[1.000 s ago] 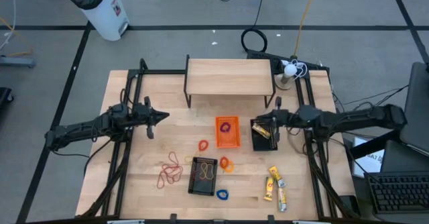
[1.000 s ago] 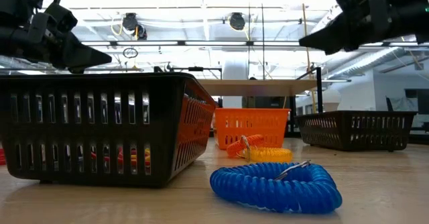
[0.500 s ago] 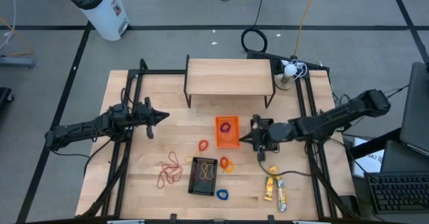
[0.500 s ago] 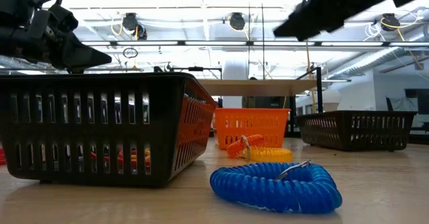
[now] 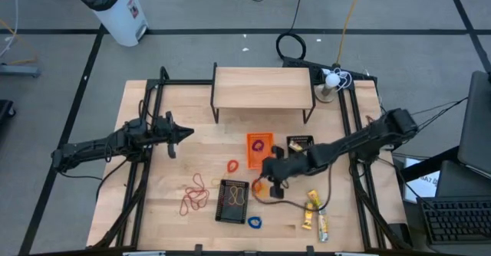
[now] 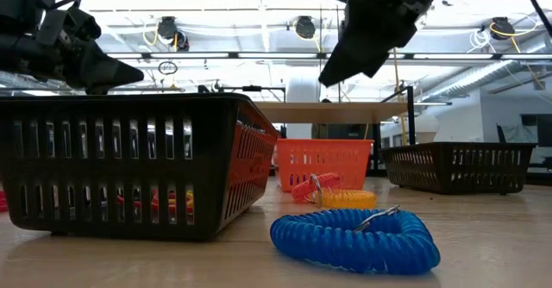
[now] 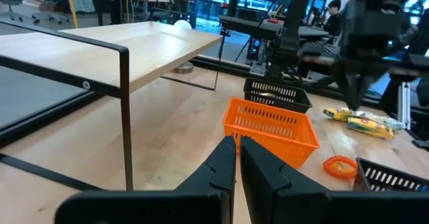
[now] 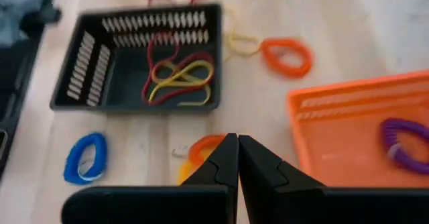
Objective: Pick & Place Office Desk Supplies
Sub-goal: Put the yellow spring keychain into the orange bin
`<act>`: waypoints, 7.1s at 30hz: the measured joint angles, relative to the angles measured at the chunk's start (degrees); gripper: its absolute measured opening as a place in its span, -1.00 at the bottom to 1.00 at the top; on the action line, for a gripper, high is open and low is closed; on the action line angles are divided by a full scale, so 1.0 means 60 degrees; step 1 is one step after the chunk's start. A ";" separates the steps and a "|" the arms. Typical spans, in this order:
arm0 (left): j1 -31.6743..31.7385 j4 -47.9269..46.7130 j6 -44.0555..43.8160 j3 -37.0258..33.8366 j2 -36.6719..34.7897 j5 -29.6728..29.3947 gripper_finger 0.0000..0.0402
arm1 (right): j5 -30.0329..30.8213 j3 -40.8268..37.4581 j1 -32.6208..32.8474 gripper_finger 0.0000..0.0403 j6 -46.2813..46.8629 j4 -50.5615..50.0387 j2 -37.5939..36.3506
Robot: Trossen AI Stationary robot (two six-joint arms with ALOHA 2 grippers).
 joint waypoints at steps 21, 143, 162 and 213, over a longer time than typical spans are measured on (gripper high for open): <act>0.0000 0.0010 -0.0132 0.0000 0.0000 0.0019 -0.89 | -0.2666 0.2219 0.0017 -0.76 -0.1916 -0.3554 0.2279; -0.0003 0.0018 -0.0281 0.0004 0.0000 0.0252 -0.89 | -0.2643 -0.8713 -0.5084 -0.99 -0.2555 0.2692 -1.4813; 0.0000 -0.0001 -0.0063 0.0004 0.0000 0.0267 -0.89 | -0.2618 -0.9965 -0.5084 -0.99 -0.2491 0.3007 -1.5447; 0.0000 -0.0002 -0.0044 0.0004 0.0000 0.0259 -0.89 | -0.2334 -0.0418 -0.3055 -0.85 -0.2367 -0.0997 -0.0111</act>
